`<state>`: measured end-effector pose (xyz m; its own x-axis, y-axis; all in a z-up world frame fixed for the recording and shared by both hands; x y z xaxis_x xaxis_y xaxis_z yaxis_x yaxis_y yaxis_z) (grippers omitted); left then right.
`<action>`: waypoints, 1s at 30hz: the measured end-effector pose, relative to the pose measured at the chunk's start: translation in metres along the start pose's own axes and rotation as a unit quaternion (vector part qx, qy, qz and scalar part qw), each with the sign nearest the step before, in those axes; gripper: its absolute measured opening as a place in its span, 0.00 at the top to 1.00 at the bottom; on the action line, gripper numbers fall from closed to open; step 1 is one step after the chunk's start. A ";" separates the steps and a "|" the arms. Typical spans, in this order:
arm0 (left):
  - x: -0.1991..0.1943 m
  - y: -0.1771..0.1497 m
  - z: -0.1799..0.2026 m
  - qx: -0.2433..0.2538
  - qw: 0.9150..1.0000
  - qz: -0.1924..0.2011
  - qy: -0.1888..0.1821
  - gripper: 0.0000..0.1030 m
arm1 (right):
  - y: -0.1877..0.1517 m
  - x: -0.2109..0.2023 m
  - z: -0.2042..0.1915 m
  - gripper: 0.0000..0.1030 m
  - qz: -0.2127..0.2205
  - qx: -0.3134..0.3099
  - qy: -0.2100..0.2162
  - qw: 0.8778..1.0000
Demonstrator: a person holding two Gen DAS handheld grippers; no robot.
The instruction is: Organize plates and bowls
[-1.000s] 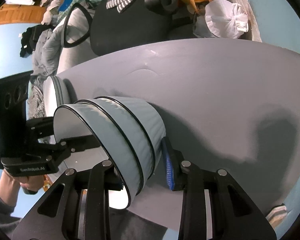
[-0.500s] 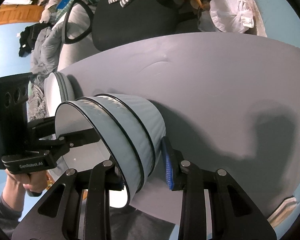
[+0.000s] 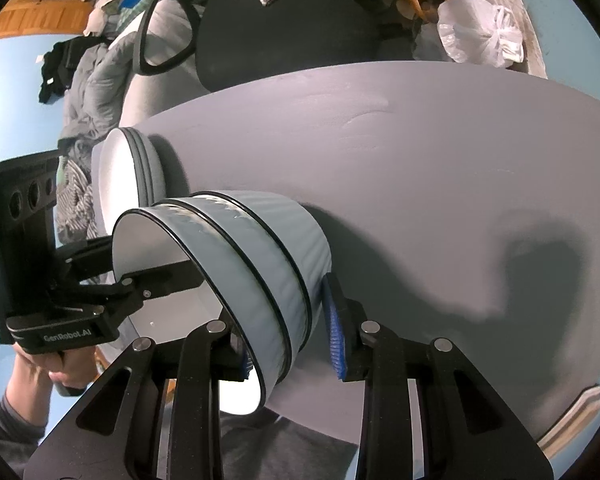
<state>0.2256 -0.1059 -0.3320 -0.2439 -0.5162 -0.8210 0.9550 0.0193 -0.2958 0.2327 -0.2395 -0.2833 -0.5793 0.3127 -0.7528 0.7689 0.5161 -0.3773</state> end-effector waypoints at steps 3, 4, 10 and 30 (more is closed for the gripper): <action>-0.004 -0.005 -0.005 -0.003 1.000 0.006 -0.001 0.66 | -0.001 0.002 -0.008 0.71 0.001 -0.002 -0.001 1.000; -0.006 -0.006 -0.007 -0.005 1.000 0.008 -0.002 0.66 | 0.000 0.003 -0.012 0.71 0.001 -0.004 -0.002 1.000; -0.019 -0.016 -0.015 -0.014 1.000 0.021 -0.003 0.66 | 0.003 0.006 -0.028 0.71 -0.002 -0.011 -0.005 1.000; -0.082 -0.039 -0.063 -0.040 0.996 0.077 -0.008 0.66 | 0.033 0.008 -0.103 0.71 0.002 -0.055 -0.026 0.998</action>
<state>0.1974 -0.0106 -0.2839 -0.0923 -0.5156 -0.8518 0.9642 0.1672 -0.2057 0.2252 -0.1375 -0.2460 -0.5586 0.2748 -0.7826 0.7356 0.6001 -0.3143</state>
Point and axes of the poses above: each gripper's, at about its wrist camera, not at the fingertips, and x roughly the way its jaws point, z to its right, y to its top, the point moved 7 cm from there along x, roughly the way its jaws point, and after that the axes turned 14 degrees about -z, right-handed, at the moved point
